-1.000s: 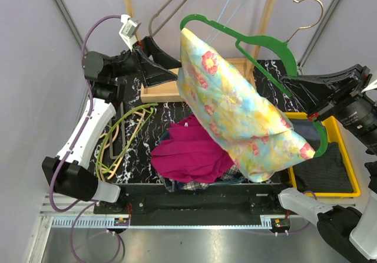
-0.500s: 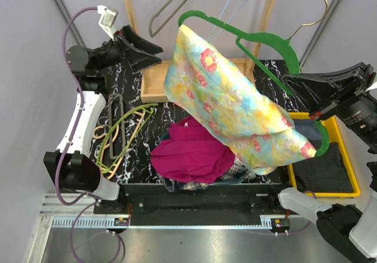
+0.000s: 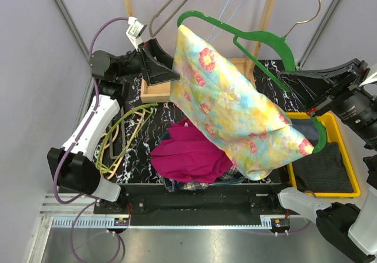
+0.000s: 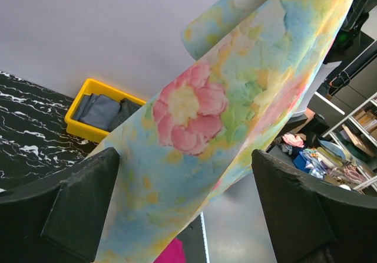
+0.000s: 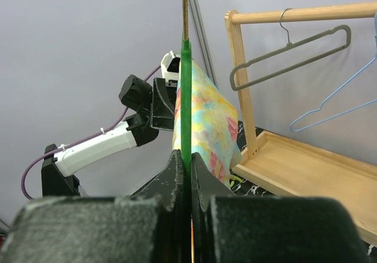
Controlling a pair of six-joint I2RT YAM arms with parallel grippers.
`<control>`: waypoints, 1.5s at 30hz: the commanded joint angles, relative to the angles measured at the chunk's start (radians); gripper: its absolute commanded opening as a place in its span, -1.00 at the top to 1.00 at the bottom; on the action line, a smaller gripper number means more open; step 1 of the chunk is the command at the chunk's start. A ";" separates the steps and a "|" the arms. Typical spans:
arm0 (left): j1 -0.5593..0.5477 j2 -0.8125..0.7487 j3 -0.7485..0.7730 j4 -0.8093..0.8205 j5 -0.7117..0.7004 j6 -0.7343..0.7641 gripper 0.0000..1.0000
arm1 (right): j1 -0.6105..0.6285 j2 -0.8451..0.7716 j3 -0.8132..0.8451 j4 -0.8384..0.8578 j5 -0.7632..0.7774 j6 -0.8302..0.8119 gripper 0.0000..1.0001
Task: Remove the skirt from the hanger
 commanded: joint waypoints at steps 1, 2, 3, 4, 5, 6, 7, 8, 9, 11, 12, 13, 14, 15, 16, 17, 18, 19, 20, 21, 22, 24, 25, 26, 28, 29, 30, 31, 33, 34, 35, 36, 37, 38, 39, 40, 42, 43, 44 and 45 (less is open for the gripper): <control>-0.029 -0.005 0.038 0.040 0.011 0.010 -0.63 | 0.004 -0.001 -0.003 0.124 0.023 -0.019 1.00; -0.037 -0.003 0.052 0.038 0.014 0.006 -0.46 | 0.004 -0.003 -0.018 0.125 0.029 -0.023 1.00; -0.051 -0.003 0.060 0.035 0.016 0.006 -0.24 | 0.004 -0.006 -0.027 0.135 0.037 -0.027 1.00; -0.058 -0.005 0.067 0.026 0.026 0.012 -0.04 | 0.004 -0.017 -0.042 0.142 0.058 -0.032 1.00; -0.064 -0.005 0.090 0.015 0.037 0.029 0.49 | 0.004 -0.024 -0.082 0.168 0.070 -0.033 1.00; -0.075 -0.006 0.104 0.012 0.049 0.032 0.72 | 0.004 -0.035 -0.107 0.184 0.089 -0.033 1.00; -0.078 -0.006 0.133 0.006 0.068 0.050 0.90 | 0.004 -0.059 -0.136 0.200 0.127 -0.036 1.00; -0.078 -0.008 0.155 -0.037 0.074 0.064 1.00 | 0.004 -0.072 -0.194 0.219 0.146 -0.039 1.00; -0.080 -0.002 0.176 -0.054 0.083 0.070 1.00 | 0.004 -0.081 -0.217 0.245 0.164 -0.041 1.00; -0.078 0.011 0.267 -0.089 0.120 0.079 1.00 | 0.004 -0.101 -0.272 0.245 0.219 -0.064 1.00; -0.074 0.020 0.302 -0.112 0.131 0.093 1.00 | 0.005 -0.107 -0.286 0.242 0.236 -0.073 1.00; -0.071 0.024 0.375 -0.129 0.152 0.115 1.00 | 0.004 -0.118 -0.303 0.234 0.283 -0.096 1.00; -0.060 0.032 0.412 -0.138 0.163 0.116 1.00 | 0.004 -0.121 -0.326 0.210 0.316 -0.108 1.00; -0.051 0.044 0.457 -0.144 0.170 0.116 1.00 | 0.004 -0.129 -0.340 0.199 0.356 -0.121 1.00; -0.040 0.053 0.547 -0.163 0.178 0.135 1.00 | 0.004 -0.142 -0.352 0.187 0.441 -0.148 1.00; -0.005 0.060 0.593 -0.207 0.175 0.145 1.00 | 0.004 -0.155 -0.383 0.169 0.484 -0.162 1.00; 0.021 0.078 0.641 -0.226 0.166 0.153 1.00 | 0.004 -0.164 -0.401 0.162 0.530 -0.179 1.00; 0.052 0.087 0.732 -0.238 0.136 0.153 1.00 | 0.004 -0.194 -0.423 0.159 0.626 -0.211 1.00; 0.127 0.099 0.780 -0.255 0.112 0.150 1.00 | 0.004 -0.207 -0.466 0.158 0.670 -0.222 1.00; 0.168 0.119 0.826 -0.272 0.088 0.150 1.00 | 0.004 -0.224 -0.486 0.161 0.731 -0.265 1.00; 0.207 0.126 0.894 -0.282 0.042 0.149 1.00 | 0.004 -0.248 -0.513 0.158 0.767 -0.279 1.00; 0.303 0.123 0.923 -0.279 0.004 0.155 1.00 | 0.004 -0.274 -0.533 0.161 0.857 -0.311 1.00; 0.333 0.117 0.925 -0.272 -0.010 0.149 1.00 | 0.005 -0.299 -0.549 0.165 0.882 -0.322 1.00; 0.380 0.112 0.924 -0.270 -0.021 0.145 1.00 | 0.004 -0.308 -0.552 0.170 0.900 -0.329 1.00; 0.402 0.090 0.895 -0.243 -0.018 0.130 1.00 | 0.004 -0.336 -0.558 0.181 0.934 -0.355 1.00; 0.399 0.083 0.876 -0.234 -0.014 0.127 1.00 | 0.002 -0.345 -0.557 0.193 0.940 -0.358 1.00; 0.382 0.057 0.818 -0.224 -0.011 0.124 1.00 | 0.004 -0.350 -0.555 0.200 0.939 -0.360 1.00; 0.355 0.043 0.790 -0.239 -0.006 0.147 1.00 | 0.005 -0.357 -0.546 0.208 0.939 -0.359 1.00; 0.234 0.017 0.746 -0.278 0.019 0.196 1.00 | 0.005 -0.354 -0.529 0.222 0.917 -0.354 1.00; 0.186 0.014 0.726 -0.331 0.023 0.249 1.00 | 0.004 -0.350 -0.511 0.227 0.907 -0.349 1.00; 0.094 0.014 0.724 -0.359 0.025 0.279 1.00 | 0.004 -0.347 -0.503 0.231 0.896 -0.345 1.00; 0.054 0.017 0.729 -0.384 0.025 0.326 1.00 | 0.004 -0.336 -0.495 0.231 0.879 -0.342 1.00; 0.022 0.023 0.739 -0.422 0.022 0.342 1.00 | 0.004 -0.334 -0.485 0.233 0.874 -0.342 1.00; -0.029 0.037 0.747 -0.434 0.022 0.354 1.00 | 0.004 -0.334 -0.483 0.236 0.870 -0.311 1.00; -0.044 0.043 0.750 -0.447 0.023 0.372 1.00 | 0.004 -0.339 -0.483 0.242 0.862 -0.299 1.00; -0.060 0.047 0.749 -0.457 0.023 0.376 1.00 | 0.004 -0.340 -0.481 0.248 0.861 -0.294 1.00; -0.086 0.041 0.700 -0.456 0.028 0.379 1.00 | 0.005 -0.347 -0.474 0.262 0.861 -0.280 1.00; -0.094 0.034 0.669 -0.442 0.029 0.379 1.00 | 0.004 -0.348 -0.460 0.268 0.861 -0.279 1.00; -0.109 0.006 0.579 -0.433 0.029 0.380 1.00 | 0.002 -0.348 -0.451 0.271 0.859 -0.277 1.00; -0.118 -0.009 0.527 -0.428 0.028 0.397 1.00 | 0.004 -0.342 -0.442 0.276 0.856 -0.274 1.00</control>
